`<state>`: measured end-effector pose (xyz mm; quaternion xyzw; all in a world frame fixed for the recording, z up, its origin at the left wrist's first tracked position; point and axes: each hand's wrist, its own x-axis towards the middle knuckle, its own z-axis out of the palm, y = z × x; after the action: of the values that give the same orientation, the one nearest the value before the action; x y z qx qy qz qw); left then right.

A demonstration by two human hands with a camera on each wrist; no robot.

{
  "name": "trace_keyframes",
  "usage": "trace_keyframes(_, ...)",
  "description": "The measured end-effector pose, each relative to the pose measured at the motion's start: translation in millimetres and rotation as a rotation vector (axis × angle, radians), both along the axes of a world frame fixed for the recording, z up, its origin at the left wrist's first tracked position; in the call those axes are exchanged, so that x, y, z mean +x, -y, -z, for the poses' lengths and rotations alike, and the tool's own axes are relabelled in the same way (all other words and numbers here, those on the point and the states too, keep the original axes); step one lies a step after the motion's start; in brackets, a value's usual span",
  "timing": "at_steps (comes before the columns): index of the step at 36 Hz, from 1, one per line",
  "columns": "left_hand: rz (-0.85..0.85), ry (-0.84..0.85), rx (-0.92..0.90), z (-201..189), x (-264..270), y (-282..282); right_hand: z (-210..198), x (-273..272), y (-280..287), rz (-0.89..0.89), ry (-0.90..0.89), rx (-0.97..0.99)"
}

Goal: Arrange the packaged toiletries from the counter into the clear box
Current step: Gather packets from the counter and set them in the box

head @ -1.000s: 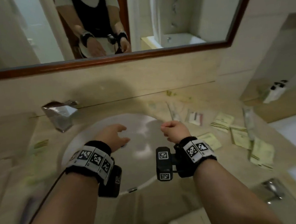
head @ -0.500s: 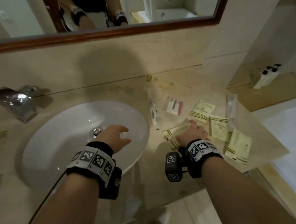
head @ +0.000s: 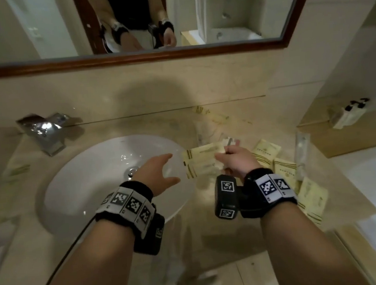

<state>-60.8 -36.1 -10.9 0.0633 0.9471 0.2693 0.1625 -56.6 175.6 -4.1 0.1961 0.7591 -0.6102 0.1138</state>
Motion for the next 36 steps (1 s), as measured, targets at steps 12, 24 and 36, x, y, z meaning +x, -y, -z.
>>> trace_keyframes(12,-0.150,-0.250,0.120,-12,11,57,-5,-12,83,-0.218,0.003,-0.100)
trace_keyframes(24,-0.237,-0.344,-0.172,-21,25,151,-16,-26,189,-0.399,0.016,-0.165)
trace_keyframes(36,-0.264,-0.229,-0.350,-40,48,284,-20,-24,340,-0.580,0.109,-0.241)
